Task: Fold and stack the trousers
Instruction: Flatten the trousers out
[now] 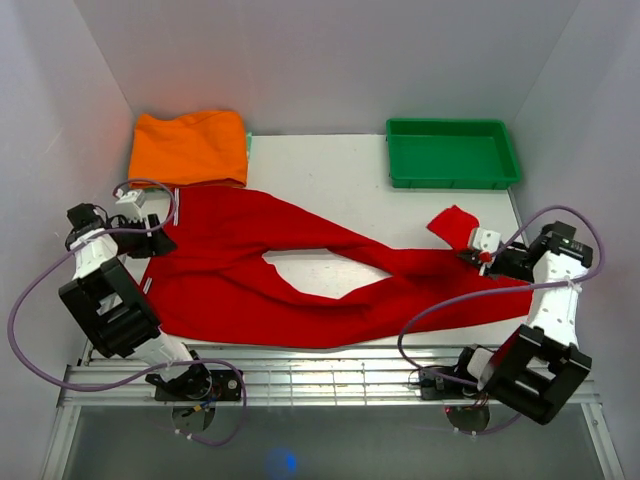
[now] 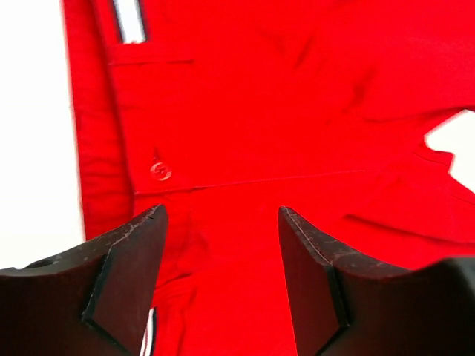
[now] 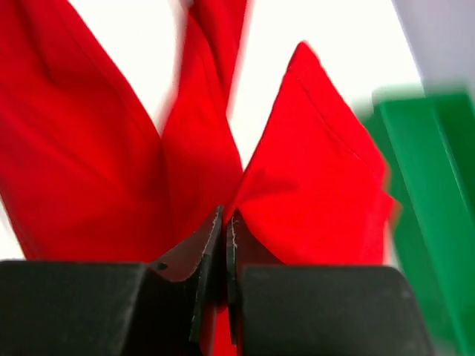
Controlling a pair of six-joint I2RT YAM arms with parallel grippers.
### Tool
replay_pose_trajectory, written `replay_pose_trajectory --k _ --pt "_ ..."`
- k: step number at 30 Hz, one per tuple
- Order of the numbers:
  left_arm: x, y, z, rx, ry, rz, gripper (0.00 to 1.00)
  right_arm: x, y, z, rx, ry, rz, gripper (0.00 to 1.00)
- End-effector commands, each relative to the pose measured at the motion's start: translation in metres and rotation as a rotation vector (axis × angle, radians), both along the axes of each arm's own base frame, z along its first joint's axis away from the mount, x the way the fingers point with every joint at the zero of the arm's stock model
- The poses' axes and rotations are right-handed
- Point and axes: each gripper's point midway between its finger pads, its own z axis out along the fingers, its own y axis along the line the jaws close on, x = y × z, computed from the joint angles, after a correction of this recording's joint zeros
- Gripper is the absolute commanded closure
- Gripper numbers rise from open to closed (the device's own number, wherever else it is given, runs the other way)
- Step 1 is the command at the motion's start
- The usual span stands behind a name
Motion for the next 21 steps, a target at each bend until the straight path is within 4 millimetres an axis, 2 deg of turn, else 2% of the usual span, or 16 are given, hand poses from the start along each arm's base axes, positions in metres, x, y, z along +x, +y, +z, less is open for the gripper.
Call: replay_pose_trajectory --k 1,2,5,6,7,8,9,11,12,14,15,17,18,19,20,21 --pt "-0.001 -0.043 0.063 -0.034 -0.231 -0.228 0.26 -0.029 0.125 0.077 -0.007 -0.688 0.606 0.92" --pt "0.0 -0.057 0.084 -0.017 -0.328 -0.323 0.24 -0.036 0.134 0.081 0.015 -0.702 0.633 0.92" --pt "-0.006 -0.089 0.115 0.001 -0.434 -0.463 0.19 -0.047 0.162 0.101 0.131 -0.679 0.716 0.92" --pt "-0.007 -0.11 0.125 0.011 -0.488 -0.55 0.18 -0.039 0.166 0.109 0.164 -0.623 0.707 0.92" --pt "-0.011 -0.127 0.145 0.039 -0.569 -0.617 0.17 -0.04 0.175 0.117 0.193 -0.599 0.731 0.92" --pt "-0.009 -0.141 0.154 0.08 -0.62 -0.679 0.16 -0.041 0.186 0.122 0.212 -0.563 0.76 0.92" --pt "-0.014 -0.178 0.161 0.09 -0.657 -0.801 0.16 -0.034 0.194 0.135 0.247 -0.507 0.748 0.92" --pt "-0.011 -0.203 0.183 0.209 -0.758 -0.872 0.15 -0.038 0.204 0.139 0.268 -0.474 0.773 0.92" --pt "-0.019 -0.231 0.189 0.219 -0.806 -0.954 0.15 -0.04 0.206 0.141 0.282 -0.428 0.778 0.92" --pt "-0.024 -0.255 0.202 0.315 -0.885 -1.027 0.12 -0.047 0.212 0.138 0.287 -0.384 0.806 0.92" --pt "-0.034 -0.279 0.206 0.308 -0.91 -1.096 0.12 -0.047 0.214 0.139 0.291 -0.359 0.814 0.92" --pt "-0.048 -0.3 0.209 0.293 -0.872 -1.166 0.09 -0.053 0.218 0.131 0.296 -0.286 0.822 0.92" --pt "-0.066 -0.325 0.208 0.266 -0.879 -1.265 0.08 -0.053 0.22 0.127 0.298 -0.258 0.825 0.92" --pt "-0.074 -0.335 0.208 0.242 -0.858 -1.292 0.08 -0.057 0.221 0.125 0.303 -0.219 0.827 0.92" --pt "-0.096 -0.362 0.212 0.194 -0.87 -1.385 0.07 -0.061 0.223 0.12 0.316 -0.158 0.833 0.92" --pt "-0.097 -0.362 0.212 0.193 -0.866 -1.387 0.07 -0.064 0.223 0.122 0.323 -0.141 0.832 0.92"
